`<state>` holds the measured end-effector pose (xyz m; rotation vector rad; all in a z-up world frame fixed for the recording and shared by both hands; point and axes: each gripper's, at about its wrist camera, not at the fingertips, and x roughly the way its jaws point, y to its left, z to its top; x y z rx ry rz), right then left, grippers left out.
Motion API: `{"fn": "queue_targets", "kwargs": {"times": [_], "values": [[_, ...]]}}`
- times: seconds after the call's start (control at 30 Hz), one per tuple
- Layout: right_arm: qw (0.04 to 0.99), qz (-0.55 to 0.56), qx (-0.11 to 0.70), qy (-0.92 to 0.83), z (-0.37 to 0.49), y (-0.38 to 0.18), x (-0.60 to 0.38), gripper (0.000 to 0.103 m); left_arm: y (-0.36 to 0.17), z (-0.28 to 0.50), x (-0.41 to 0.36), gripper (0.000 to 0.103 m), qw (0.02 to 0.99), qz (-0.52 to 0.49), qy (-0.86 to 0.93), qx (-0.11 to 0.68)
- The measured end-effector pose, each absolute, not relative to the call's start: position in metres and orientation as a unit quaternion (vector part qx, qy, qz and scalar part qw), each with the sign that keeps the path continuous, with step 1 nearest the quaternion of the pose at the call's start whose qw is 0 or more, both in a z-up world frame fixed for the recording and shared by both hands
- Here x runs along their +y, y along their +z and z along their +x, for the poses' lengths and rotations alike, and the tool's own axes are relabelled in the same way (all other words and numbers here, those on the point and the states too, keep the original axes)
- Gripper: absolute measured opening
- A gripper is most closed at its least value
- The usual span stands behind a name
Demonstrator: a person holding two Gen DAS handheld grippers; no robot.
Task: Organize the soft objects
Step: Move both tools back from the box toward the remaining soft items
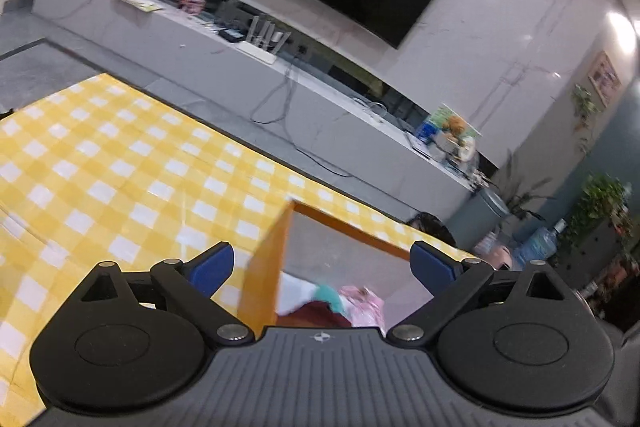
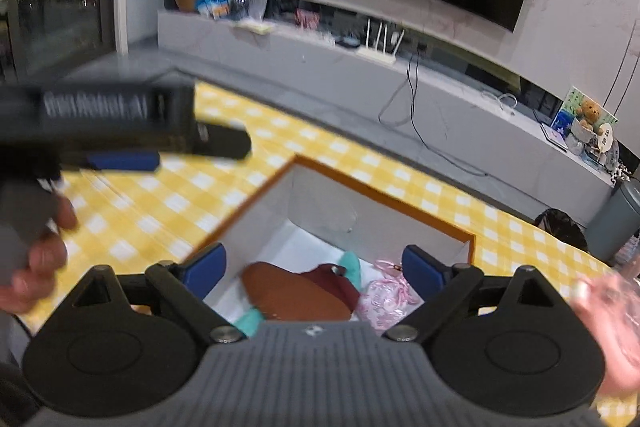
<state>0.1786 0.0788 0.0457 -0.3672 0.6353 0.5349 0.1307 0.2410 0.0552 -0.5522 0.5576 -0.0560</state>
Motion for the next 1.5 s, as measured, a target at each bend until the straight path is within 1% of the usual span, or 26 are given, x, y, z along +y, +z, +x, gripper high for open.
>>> {"fn": "queue_targets", "kwargs": {"times": [0.07, 0.23, 0.4, 0.5, 0.8, 1.0, 1.17, 1.33, 1.43, 1.5], "values": [[0.903, -0.163, 0.297, 0.265, 0.165, 0.055, 0.07, 0.093, 0.059, 0.122, 0.23, 0.103, 0.93, -0.251, -0.04, 0.266], [0.908, -0.141, 0.282, 0.275, 0.127, 0.073, 0.038, 0.093, 0.069, 0.092, 0.184, 0.103, 0.956, -0.148, -0.038, 0.249], [0.911, -0.138, 0.284, 0.265, 0.091, 0.074, -0.001, 0.094, 0.067, 0.065, 0.142, 0.103, 0.965, -0.085, -0.046, 0.243], [0.915, -0.127, 0.289, 0.25, 0.073, 0.069, -0.028, 0.094, 0.062, 0.05, 0.122, 0.103, 0.965, -0.071, -0.054, 0.245], [0.931, -0.09, 0.307, 0.177, 0.039, 0.036, -0.111, 0.096, 0.036, 0.027, 0.071, 0.103, 0.95, -0.095, -0.096, 0.282], [0.938, -0.037, 0.327, 0.107, 0.039, 0.01, -0.165, 0.096, 0.026, 0.019, 0.036, 0.103, 0.948, -0.072, -0.118, 0.288], [0.94, -0.008, 0.337, 0.041, 0.057, -0.011, -0.197, 0.096, 0.012, 0.018, 0.01, 0.103, 0.943, -0.046, -0.115, 0.308], [0.934, 0.035, 0.355, -0.004, 0.086, -0.03, -0.228, 0.096, 0.003, 0.018, -0.012, 0.103, 0.941, -0.02, -0.108, 0.32], [0.931, 0.018, 0.356, -0.072, 0.113, -0.042, -0.239, 0.096, -0.003, 0.021, -0.023, 0.103, 0.939, -0.014, -0.103, 0.329], [0.931, 0.033, 0.353, -0.083, 0.127, -0.05, -0.248, 0.096, -0.006, 0.023, -0.029, 0.103, 0.936, -0.009, -0.105, 0.336]]}}
